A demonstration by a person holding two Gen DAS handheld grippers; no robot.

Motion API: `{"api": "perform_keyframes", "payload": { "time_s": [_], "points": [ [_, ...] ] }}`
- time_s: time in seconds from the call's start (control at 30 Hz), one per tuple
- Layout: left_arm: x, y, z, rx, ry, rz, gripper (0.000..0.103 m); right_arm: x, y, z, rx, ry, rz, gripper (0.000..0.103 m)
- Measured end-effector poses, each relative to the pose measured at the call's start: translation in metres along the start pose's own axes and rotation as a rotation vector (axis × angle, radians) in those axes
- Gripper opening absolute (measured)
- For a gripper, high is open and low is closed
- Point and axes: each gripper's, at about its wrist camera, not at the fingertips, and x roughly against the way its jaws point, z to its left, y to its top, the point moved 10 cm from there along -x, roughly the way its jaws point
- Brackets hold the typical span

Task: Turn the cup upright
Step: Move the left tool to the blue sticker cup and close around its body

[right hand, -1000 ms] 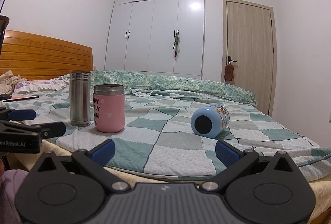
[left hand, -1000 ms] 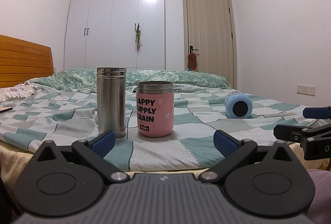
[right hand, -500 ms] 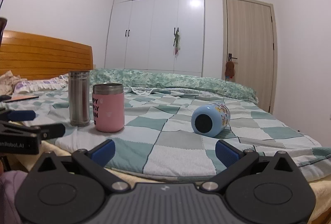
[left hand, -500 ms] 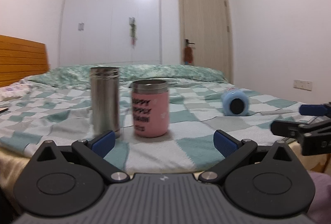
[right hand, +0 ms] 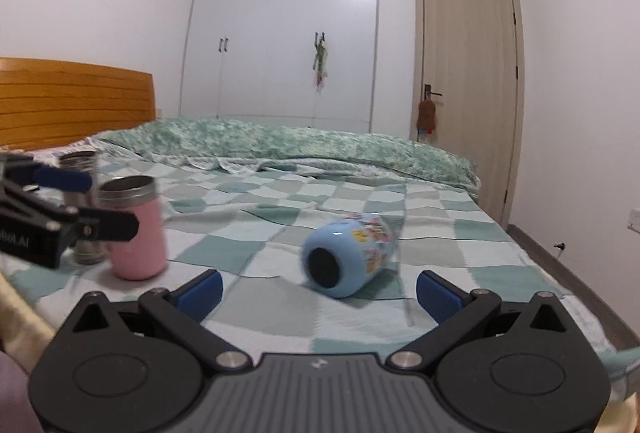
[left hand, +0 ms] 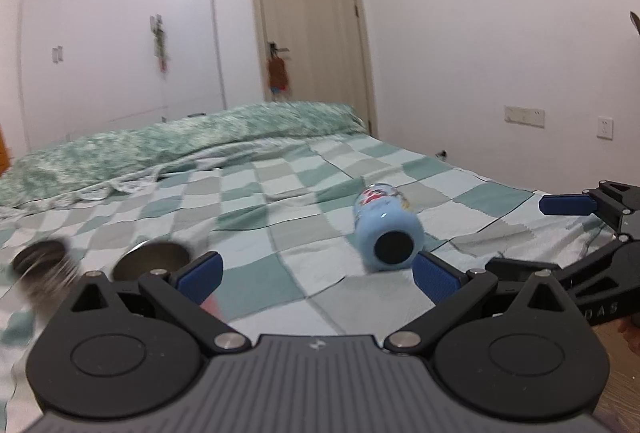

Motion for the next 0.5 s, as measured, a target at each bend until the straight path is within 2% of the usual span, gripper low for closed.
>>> {"api": "perform_keyframes", "payload": {
  "time_s": [0.1,0.3,0.5],
  "points": [
    [-0.035,0.015,-0.011,-0.021,-0.032,0.047,0.103,-0.013,0.004,-0.022,0.005,-0.020,0.024,0.103],
    [-0.110,0.028,-0.033,-0.033,-0.089,0.199,0.103,-0.047,0.013,-0.068,0.000,-0.049,0.076,0.103],
    [-0.170,0.038,-0.049,-0.044,-0.149,0.299,0.103,-0.087,0.021,-0.099,0.020,-0.041,0.144,0.103]
  ]
}}
